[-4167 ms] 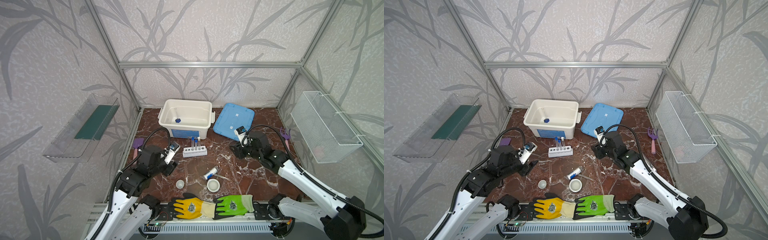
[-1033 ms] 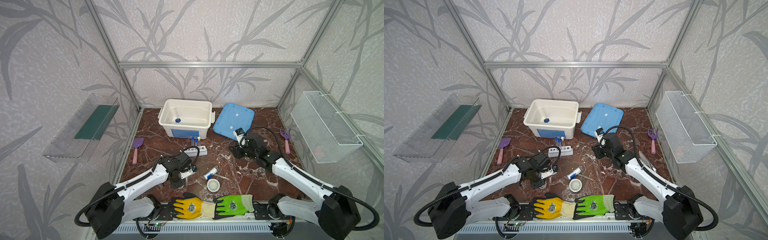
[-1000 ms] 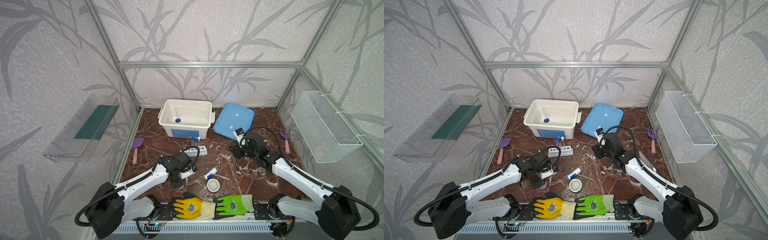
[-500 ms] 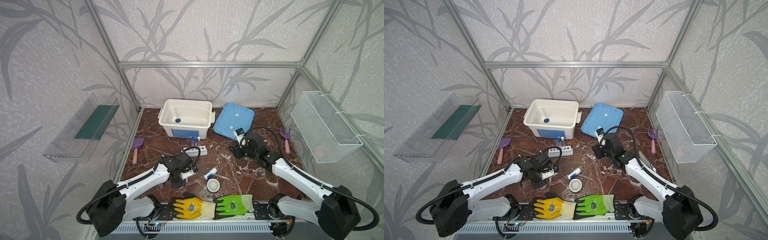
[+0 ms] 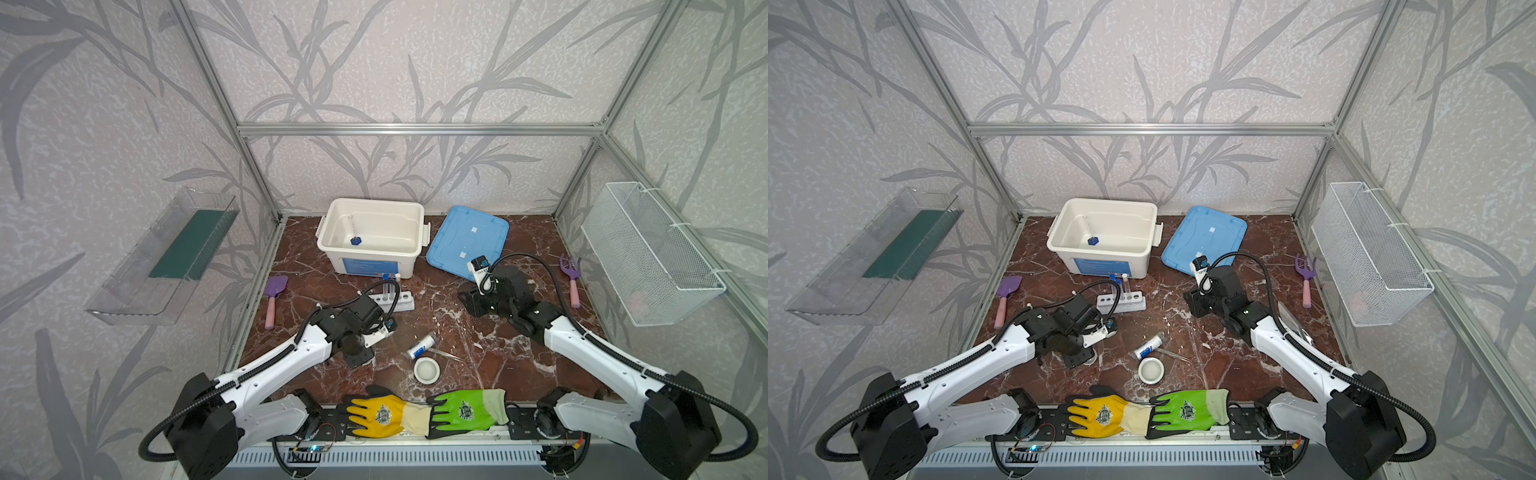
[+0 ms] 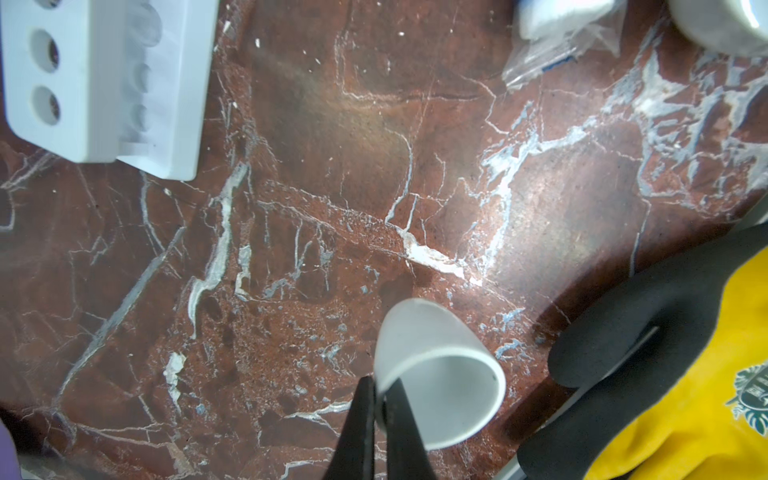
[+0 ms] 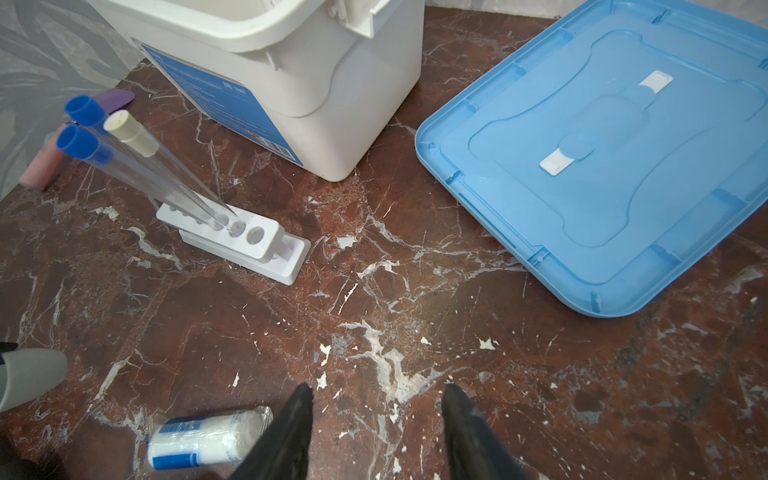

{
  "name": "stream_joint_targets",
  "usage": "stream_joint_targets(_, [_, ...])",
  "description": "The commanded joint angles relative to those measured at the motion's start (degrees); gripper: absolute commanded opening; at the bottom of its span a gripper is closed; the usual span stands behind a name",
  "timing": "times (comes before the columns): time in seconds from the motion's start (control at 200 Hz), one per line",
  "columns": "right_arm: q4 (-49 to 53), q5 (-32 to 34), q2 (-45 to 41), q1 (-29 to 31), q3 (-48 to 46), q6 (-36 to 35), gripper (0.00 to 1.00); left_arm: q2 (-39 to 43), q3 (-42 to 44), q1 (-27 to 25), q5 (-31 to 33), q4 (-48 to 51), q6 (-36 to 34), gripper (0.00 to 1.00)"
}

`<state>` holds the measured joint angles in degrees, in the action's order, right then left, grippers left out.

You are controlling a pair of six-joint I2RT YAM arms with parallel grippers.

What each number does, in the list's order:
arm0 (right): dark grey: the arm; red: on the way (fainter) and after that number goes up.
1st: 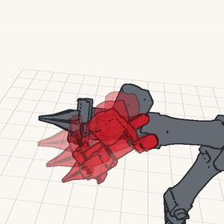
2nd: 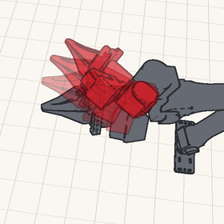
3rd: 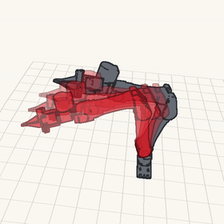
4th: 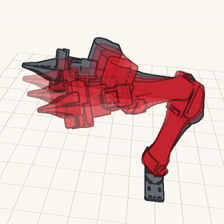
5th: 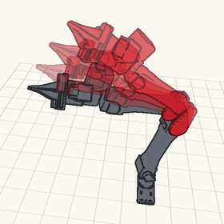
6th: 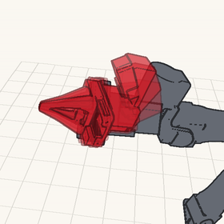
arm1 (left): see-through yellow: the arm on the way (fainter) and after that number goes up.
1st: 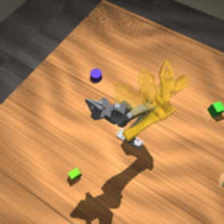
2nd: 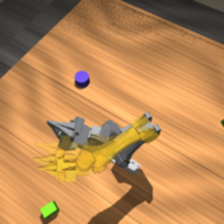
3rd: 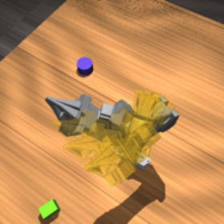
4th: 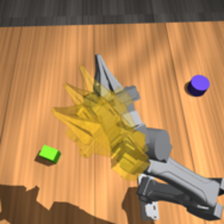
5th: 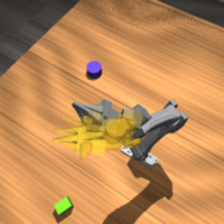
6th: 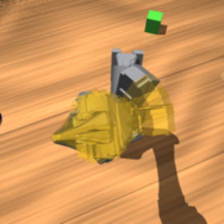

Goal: Organize the chemistry lab equipment
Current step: 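Close the left gripper on the rim of the small white cup, then lift the white cup with the left gripper and carry it over the tub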

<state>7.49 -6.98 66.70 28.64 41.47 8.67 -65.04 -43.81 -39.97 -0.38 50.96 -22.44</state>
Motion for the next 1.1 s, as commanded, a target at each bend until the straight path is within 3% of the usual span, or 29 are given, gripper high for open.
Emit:
stream_joint_targets(0.0, [-0.9,-0.3,-0.9,-0.3,-0.6,0.5,0.51,1.0,-2.6,1.2,-1.3,2.9,0.1,0.07])
stream_joint_targets(0.27, [-1.7,-1.1,-0.9,-0.4,-0.6,1.1,0.51,0.9,-17.1,6.6,-2.3,7.9,-1.6,0.07])
stream_joint_targets(0.47, [-1.9,-1.4,-1.7,-0.3,-0.4,1.2,0.51,-4.6,-31.4,11.2,-2.0,10.0,-1.9,0.07])
stream_joint_targets(0.79, [-4.0,-3.4,-2.8,-0.4,-1.2,2.7,0.51,-21.0,-55.7,15.7,-2.4,7.8,0.5,0.08])
stream_joint_targets(1.005, [-5.6,-4.9,-3.7,-0.4,-1.5,4.2,0.5,-38.1,-77.0,19.5,-2.0,12.2,1.3,0.05])
stream_joint_targets(1.095, [-6.4,-5.6,-3.8,-0.4,-1.9,5.1,0.5,-43.6,-82.0,22.2,-3.9,12.1,3.3,0.05])
